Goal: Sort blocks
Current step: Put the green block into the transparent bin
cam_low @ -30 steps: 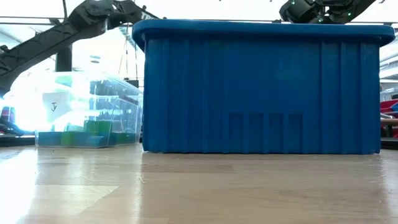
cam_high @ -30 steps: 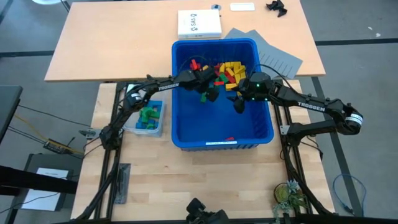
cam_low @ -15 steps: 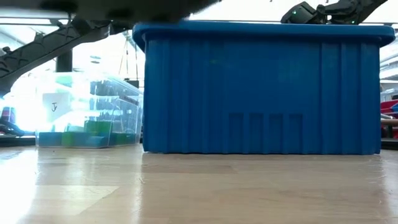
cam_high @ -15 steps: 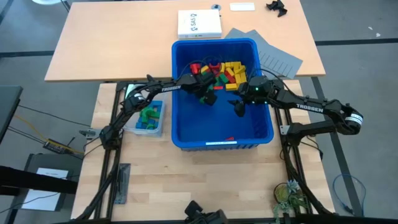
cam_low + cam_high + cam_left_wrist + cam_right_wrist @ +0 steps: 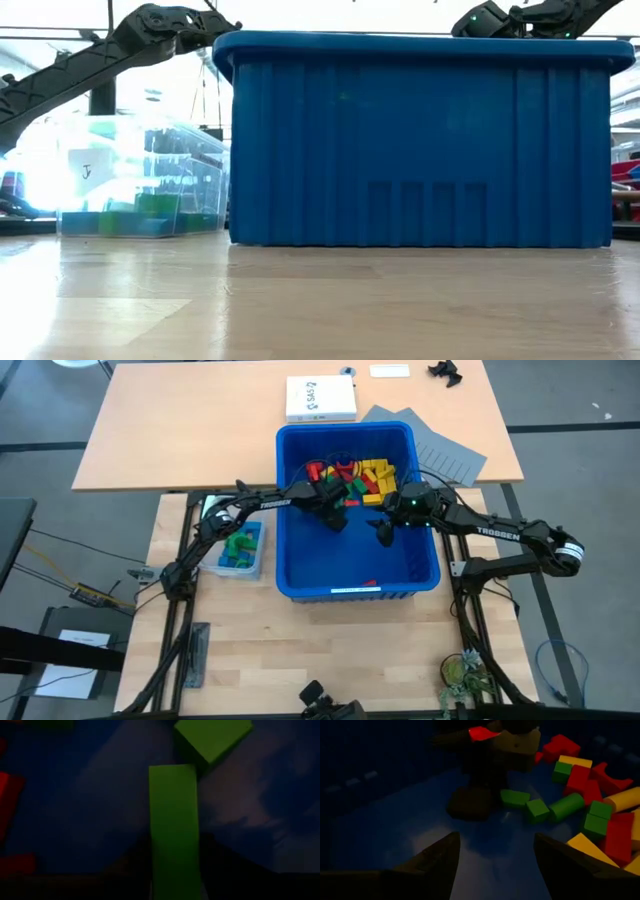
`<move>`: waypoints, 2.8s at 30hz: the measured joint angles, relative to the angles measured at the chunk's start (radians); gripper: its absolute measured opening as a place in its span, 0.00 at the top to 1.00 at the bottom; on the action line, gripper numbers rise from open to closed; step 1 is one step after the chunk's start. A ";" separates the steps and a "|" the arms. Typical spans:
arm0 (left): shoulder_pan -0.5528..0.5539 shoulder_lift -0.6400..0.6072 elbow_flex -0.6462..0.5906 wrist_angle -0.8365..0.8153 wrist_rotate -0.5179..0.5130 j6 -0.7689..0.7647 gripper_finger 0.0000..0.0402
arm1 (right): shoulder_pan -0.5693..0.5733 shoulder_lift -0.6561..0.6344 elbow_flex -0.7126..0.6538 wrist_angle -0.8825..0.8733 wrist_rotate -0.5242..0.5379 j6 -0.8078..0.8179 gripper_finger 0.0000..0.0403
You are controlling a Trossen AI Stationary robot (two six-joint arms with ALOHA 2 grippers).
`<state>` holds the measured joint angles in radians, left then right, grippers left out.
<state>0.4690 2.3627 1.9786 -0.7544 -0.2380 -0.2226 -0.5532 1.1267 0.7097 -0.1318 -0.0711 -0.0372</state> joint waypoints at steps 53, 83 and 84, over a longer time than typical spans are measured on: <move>-0.128 -1.134 -0.807 -0.461 -0.340 -0.437 0.59 | 0.002 0.000 0.000 0.081 -0.011 0.077 0.37; -0.130 -1.140 -0.898 -0.114 -0.314 -0.247 0.29 | -0.058 0.637 0.572 -0.193 0.087 0.218 0.33; -0.130 -1.140 -0.898 -0.110 -0.314 -0.244 0.29 | -0.060 0.658 0.575 -0.196 0.090 0.232 0.33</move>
<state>0.3393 1.2228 1.0805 -0.8641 -0.5522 -0.4662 -0.6135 1.7847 1.2845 -0.3273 0.0184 0.1948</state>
